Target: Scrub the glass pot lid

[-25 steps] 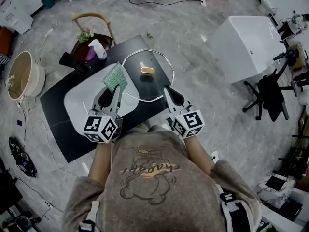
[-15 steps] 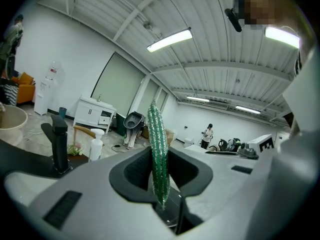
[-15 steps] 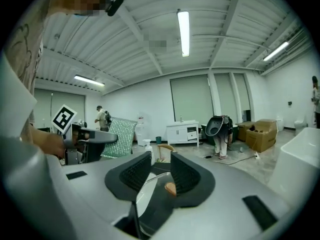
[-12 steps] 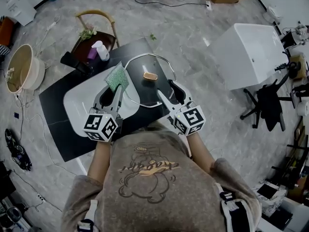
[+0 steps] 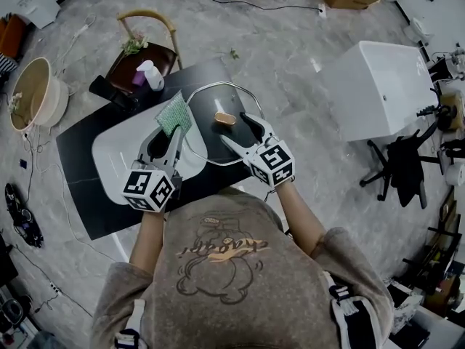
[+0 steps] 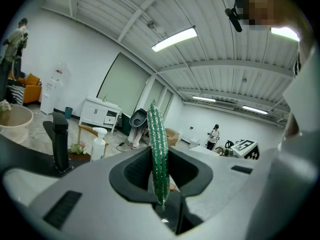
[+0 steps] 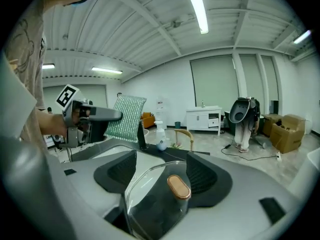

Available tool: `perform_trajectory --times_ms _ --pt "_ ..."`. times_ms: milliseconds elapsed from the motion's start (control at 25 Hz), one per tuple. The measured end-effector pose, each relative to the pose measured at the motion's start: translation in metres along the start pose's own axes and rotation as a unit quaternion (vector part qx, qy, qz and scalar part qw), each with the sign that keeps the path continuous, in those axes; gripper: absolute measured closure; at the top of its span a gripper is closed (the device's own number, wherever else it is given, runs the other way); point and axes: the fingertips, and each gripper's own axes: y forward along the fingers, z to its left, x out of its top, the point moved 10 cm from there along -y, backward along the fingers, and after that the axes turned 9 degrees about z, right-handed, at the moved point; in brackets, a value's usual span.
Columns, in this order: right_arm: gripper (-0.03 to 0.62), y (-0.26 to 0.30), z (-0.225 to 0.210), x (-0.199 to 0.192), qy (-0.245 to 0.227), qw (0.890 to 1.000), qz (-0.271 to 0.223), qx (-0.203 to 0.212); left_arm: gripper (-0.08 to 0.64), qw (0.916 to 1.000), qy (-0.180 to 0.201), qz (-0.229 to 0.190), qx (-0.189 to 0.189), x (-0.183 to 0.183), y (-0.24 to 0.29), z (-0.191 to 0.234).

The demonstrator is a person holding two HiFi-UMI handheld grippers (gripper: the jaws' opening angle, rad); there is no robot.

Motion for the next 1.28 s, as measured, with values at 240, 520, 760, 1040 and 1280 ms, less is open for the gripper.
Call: perform_trajectory --times_ms 240,520,760,1040,1280 --pt "0.291 0.039 -0.020 -0.021 -0.032 0.998 0.056 0.024 0.475 1.0000 -0.001 0.002 0.009 -0.002 0.003 0.000" --pt "0.293 0.078 -0.036 -0.051 -0.055 0.990 0.125 0.044 0.474 0.9997 -0.006 0.001 0.023 -0.002 0.001 0.001" --pt "0.293 0.100 -0.045 -0.063 -0.071 0.983 0.162 0.042 0.474 0.9992 -0.011 0.000 0.037 -0.002 -0.003 0.005" --pt "0.293 0.114 -0.050 -0.070 -0.097 0.975 0.188 0.061 0.474 0.9987 -0.012 -0.001 0.049 0.000 0.001 0.003" --pt "0.318 0.120 -0.052 -0.065 -0.120 0.972 0.189 0.076 0.474 0.9983 -0.016 -0.005 0.056 0.001 0.004 0.004"
